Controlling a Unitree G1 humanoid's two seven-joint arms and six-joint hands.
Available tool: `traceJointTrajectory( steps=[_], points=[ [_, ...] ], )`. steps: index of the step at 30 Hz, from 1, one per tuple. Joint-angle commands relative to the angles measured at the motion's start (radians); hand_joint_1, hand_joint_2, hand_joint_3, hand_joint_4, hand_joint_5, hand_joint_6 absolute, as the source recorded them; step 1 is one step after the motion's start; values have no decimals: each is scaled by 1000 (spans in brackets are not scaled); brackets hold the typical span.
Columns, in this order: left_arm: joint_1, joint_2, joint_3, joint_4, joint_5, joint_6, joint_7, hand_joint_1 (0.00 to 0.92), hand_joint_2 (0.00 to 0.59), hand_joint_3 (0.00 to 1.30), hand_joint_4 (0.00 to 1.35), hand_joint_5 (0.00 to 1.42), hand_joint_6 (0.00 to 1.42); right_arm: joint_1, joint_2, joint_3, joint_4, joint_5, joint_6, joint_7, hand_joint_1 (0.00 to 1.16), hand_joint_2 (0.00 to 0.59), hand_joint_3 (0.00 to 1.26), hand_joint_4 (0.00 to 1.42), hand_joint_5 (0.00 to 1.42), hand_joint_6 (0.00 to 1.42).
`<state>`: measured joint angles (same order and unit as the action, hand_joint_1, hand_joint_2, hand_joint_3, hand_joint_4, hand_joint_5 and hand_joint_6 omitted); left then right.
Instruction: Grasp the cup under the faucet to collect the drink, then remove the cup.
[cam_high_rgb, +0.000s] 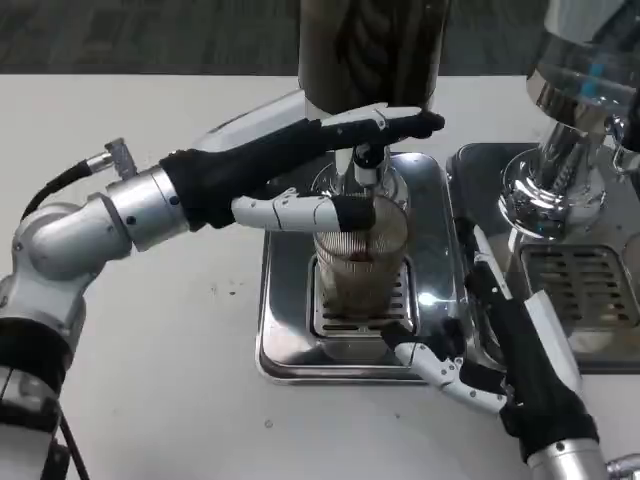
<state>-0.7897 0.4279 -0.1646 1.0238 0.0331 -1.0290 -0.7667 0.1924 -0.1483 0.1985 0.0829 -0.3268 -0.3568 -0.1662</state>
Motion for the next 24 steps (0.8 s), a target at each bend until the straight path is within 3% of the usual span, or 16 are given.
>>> traceJointTrajectory(
  steps=[1, 24],
  points=[
    [35, 27, -24, 20, 48, 32, -16, 0, 57, 137, 28, 19, 0, -31, 8, -5, 22, 6, -7, 11, 681, 214, 0, 0, 0, 81],
    [57, 42, -24, -8, 36, 37, -10, 0, 61, 142, 37, 20, 0, -157, 29, -6, 159, 39, -23, 53, 656, 217, 0, 0, 0, 65]
  ],
)
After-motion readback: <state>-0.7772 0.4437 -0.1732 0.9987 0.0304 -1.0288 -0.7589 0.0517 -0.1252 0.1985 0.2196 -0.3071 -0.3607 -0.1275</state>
